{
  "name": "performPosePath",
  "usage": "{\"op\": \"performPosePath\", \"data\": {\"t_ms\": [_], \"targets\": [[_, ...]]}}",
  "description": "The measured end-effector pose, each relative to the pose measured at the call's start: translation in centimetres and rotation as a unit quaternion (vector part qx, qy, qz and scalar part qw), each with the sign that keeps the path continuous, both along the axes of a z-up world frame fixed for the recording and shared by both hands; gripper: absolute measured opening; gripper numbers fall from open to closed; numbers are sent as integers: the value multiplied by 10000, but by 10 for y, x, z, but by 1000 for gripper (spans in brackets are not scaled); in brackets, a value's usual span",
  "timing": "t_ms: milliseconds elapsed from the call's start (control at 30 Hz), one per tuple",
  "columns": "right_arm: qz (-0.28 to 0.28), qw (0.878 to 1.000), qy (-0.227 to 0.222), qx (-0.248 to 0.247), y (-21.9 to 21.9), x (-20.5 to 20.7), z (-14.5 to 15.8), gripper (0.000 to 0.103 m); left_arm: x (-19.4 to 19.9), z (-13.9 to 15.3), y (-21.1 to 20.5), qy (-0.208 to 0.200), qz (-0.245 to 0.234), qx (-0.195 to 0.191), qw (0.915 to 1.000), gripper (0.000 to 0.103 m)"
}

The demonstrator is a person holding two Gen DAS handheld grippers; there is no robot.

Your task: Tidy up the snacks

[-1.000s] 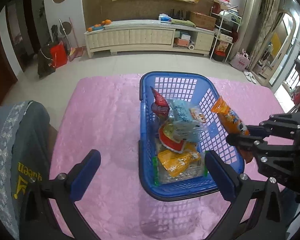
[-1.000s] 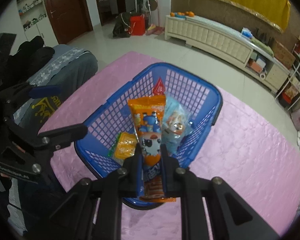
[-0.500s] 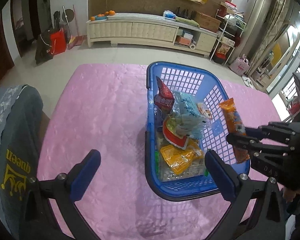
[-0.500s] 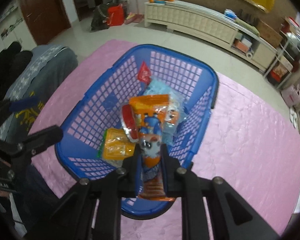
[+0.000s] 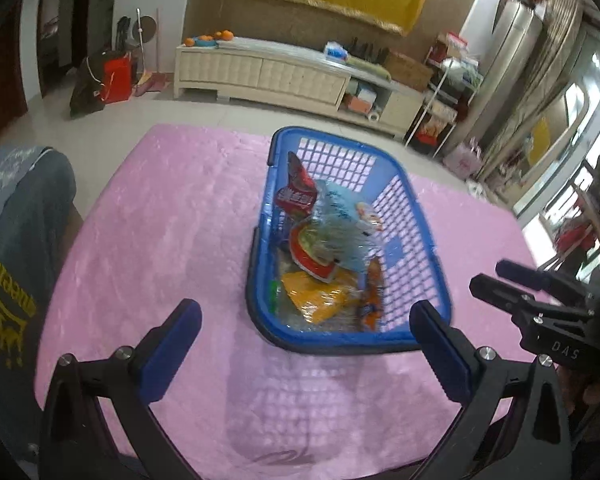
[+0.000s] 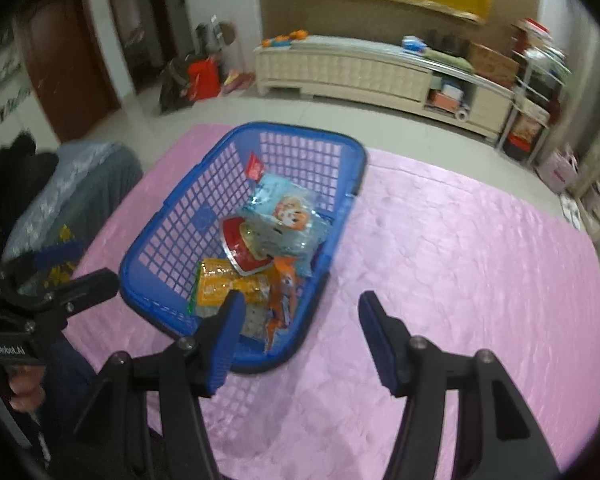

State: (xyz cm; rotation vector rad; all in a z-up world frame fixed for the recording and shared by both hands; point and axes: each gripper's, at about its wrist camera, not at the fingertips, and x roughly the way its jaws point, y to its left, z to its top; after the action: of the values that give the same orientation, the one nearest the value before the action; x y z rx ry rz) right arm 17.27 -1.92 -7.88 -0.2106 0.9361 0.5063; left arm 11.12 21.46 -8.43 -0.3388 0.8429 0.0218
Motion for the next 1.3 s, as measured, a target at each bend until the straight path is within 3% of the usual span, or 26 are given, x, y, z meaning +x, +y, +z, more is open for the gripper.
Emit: {"op": "performPosePath", "data": {"t_ms": [267,367,533,633,767,933,1300], "targets": [[-416,9956,-788,297,-49,-57,29,64,-57,30,-35,-720,197,37,9972,103],[-510,9901,-1212,489,-68,-85,42,65,-87,44,-55,-1074,215,507,9927,103],[-577,9786,-1809,789,-90,-129,59,89,-131,57,-74,-1441,239,678,9869,103],[-601,9731,-2030,910,-99,-151,70,103,-149,68,-90,-1618,206,1052,9810,103],[-668,9652,-2387,831,-103,-179,82,103,-170,83,-100,-1955,172,1291,9720,103],[-711,9630,-2464,824,-107,-199,87,103,-183,87,-118,-2102,63,1454,9668,103],[-820,9625,-2398,966,-116,-216,82,103,-193,82,-125,-2072,-150,1397,9682,103]]}}
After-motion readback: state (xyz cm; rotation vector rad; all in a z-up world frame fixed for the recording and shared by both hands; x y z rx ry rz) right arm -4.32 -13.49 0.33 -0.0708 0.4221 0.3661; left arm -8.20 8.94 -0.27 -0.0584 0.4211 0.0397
